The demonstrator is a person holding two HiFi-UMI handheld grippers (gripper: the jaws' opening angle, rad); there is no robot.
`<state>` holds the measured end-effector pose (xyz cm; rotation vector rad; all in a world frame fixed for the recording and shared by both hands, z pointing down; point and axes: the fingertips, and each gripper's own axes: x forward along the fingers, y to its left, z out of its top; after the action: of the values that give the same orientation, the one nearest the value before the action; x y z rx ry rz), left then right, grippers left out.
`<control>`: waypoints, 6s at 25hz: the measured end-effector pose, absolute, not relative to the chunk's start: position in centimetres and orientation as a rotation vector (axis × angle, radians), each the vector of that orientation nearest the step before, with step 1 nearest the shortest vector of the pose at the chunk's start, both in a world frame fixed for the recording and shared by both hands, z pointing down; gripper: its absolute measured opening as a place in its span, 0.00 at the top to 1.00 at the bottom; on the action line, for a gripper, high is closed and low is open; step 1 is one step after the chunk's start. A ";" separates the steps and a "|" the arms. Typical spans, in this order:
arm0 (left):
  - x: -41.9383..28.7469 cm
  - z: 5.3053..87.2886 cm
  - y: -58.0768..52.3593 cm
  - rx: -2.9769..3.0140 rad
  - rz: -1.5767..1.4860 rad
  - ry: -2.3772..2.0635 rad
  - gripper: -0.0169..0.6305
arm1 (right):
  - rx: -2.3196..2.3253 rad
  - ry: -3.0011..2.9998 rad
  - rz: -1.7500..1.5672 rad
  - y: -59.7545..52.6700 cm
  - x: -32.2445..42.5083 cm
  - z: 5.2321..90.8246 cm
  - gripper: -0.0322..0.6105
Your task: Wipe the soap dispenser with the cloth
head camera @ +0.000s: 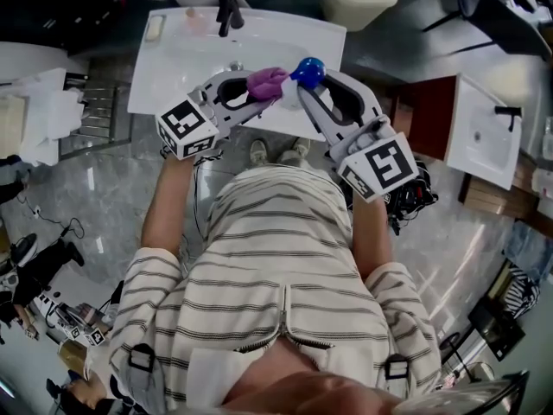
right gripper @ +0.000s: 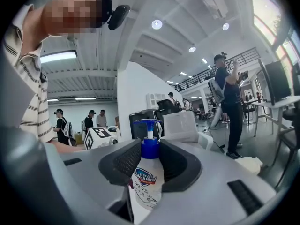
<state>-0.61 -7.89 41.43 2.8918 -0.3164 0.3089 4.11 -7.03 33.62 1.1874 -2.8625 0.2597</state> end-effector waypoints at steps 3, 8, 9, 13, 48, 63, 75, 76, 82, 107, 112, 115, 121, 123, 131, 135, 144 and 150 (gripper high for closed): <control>-0.7 41.4 -8.2 2.855 0.312 -0.457 0.77 | 1.255 -2.838 0.270 -7.6 4.3 33.8 0.74; -0.6 41.2 -8.5 2.816 0.252 -0.679 0.77 | 1.344 -2.805 0.269 -8.2 4.8 34.1 0.74; -0.6 41.2 -8.5 2.812 0.243 -0.719 0.77 | 1.359 -2.799 0.270 -8.3 4.9 34.2 0.74; -0.7 40.9 -8.6 2.782 0.193 -0.841 0.77 | 1.418 -2.776 0.290 -8.9 5.2 34.6 0.74; -5.2 46.3 -10.5 2.632 0.290 -1.215 0.77 | 1.697 -2.494 0.264 -20.0 5.2 46.9 0.74; -6.5 50.2 -12.0 2.541 0.315 -1.210 0.77 | 1.706 -2.418 0.275 -27.9 2.8 54.2 0.74; -6.4 51.5 -12.6 2.530 0.324 -1.185 0.77 | 1.652 -2.399 0.242 -31.0 2.0 58.0 0.80; -6.4 51.7 -12.6 2.528 0.326 -1.184 0.77 | 1.653 -2.397 0.241 -31.0 2.1 58.0 0.82; -6.5 51.7 -12.8 2.516 0.320 -1.192 0.77 | 1.669 -2.384 0.256 -30.6 2.7 58.5 0.77; -6.6 50.8 -11.0 2.502 0.296 -1.223 0.77 | 1.479 -2.467 0.416 -29.2 3.0 59.7 0.52; -6.8 49.6 -11.3 2.526 0.271 -1.243 0.77 | 1.494 -2.485 0.359 -27.9 3.1 57.1 0.51; -6.9 48.4 -11.5 2.539 0.252 -1.264 0.77 | 1.500 -2.505 0.350 -26.4 3.4 55.2 0.52; -7.1 46.0 -11.7 2.554 0.237 -1.334 0.77 | 1.496 -2.561 0.331 -23.1 3.2 51.1 0.58; -7.0 45.4 -11.5 2.552 0.233 -1.353 0.77 | 1.493 -2.588 0.323 -21.7 3.2 49.4 0.61; -6.6 42.0 -10.7 2.594 0.205 -1.419 0.78 | 1.537 -2.664 0.298 -16.2 3.4 43.2 0.82; -5.9 40.9 -10.2 2.625 0.187 -1.423 0.78 | 1.597 -2.669 0.288 -14.4 4.0 41.1 0.95; -4.5 39.9 -10.2 2.678 0.169 -1.442 0.78 | 1.626 -2.661 0.222 -11.6 4.7 38.8 0.95; -4.4 40.0 -10.4 2.667 0.168 -1.461 0.78 | 1.640 -2.669 0.187 -10.8 5.4 37.8 0.95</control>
<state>-4.45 -10.45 40.00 2.6669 -1.4607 0.1683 5.36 -10.80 37.79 1.6397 -2.6695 0.1869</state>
